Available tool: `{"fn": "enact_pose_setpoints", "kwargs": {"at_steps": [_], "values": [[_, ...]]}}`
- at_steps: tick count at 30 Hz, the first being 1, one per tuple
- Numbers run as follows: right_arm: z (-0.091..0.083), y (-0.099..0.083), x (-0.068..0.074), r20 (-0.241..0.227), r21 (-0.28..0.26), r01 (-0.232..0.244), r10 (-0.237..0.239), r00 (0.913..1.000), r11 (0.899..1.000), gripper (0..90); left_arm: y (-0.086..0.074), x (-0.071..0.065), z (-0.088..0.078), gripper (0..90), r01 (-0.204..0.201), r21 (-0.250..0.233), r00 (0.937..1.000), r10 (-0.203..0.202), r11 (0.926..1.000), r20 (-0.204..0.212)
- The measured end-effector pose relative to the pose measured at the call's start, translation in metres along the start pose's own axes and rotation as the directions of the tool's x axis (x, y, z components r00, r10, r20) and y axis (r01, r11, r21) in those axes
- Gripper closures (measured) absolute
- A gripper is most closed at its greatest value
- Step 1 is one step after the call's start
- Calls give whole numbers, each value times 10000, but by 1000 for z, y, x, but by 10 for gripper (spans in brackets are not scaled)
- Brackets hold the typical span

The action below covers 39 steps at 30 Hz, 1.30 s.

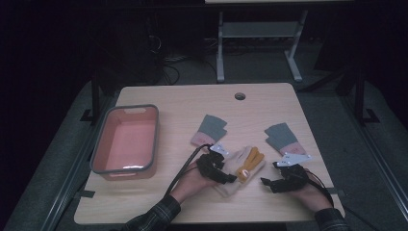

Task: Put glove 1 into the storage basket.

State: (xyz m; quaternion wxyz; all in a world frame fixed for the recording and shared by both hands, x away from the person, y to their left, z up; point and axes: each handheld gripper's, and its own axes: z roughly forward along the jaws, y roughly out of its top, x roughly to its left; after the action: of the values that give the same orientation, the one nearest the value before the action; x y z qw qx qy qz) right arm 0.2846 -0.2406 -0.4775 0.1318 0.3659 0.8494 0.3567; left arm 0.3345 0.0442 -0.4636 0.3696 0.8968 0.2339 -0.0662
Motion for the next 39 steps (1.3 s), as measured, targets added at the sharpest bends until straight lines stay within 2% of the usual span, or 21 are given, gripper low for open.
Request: {"fn": "enact_pose_setpoints", "kwargs": {"at_steps": [2,6,11,14,19,23,33,37,39], "values": [[0,-1,0,-11,-27,-3,3,10000,10000,200,0,1,1,505,-99,-2,9998,99,10000,152],[1,-3,0,-1,-221,8,-8,10000,9998,158,0,3,2,622,-13,-33,9992,15,10000,397],[2,-4,0,-5,-305,-46,45,10000,9995,139,1,-1,1,746,-318,-63,9991,320,9995,283],[2,-4,0,-7,-286,-42,42,10000,9996,134,2,-2,-2,765,-384,-101,9987,387,9992,323],[2,-4,0,1,-290,-53,53,10000,9996,132,2,-2,-6,774,-274,-270,9987,286,9993,426],[2,-4,-1,13,-289,-40,40,10000,9996,132,3,-1,-17,774,-117,-552,9988,143,9984,471],[2,-4,0,7,-292,-57,57,10000,9996,131,6,6,-54,773,55,-1194,9997,-27,9928,235],[2,-4,0,10,-289,-59,59,10000,9996,131,7,9,-66,771,141,-1280,9999,-132,9917,82],[2,-4,-1,15,-289,-39,39,10000,9996,131,6,15,-78,772,232,-1417,9997,-247,9896,-84]]}}
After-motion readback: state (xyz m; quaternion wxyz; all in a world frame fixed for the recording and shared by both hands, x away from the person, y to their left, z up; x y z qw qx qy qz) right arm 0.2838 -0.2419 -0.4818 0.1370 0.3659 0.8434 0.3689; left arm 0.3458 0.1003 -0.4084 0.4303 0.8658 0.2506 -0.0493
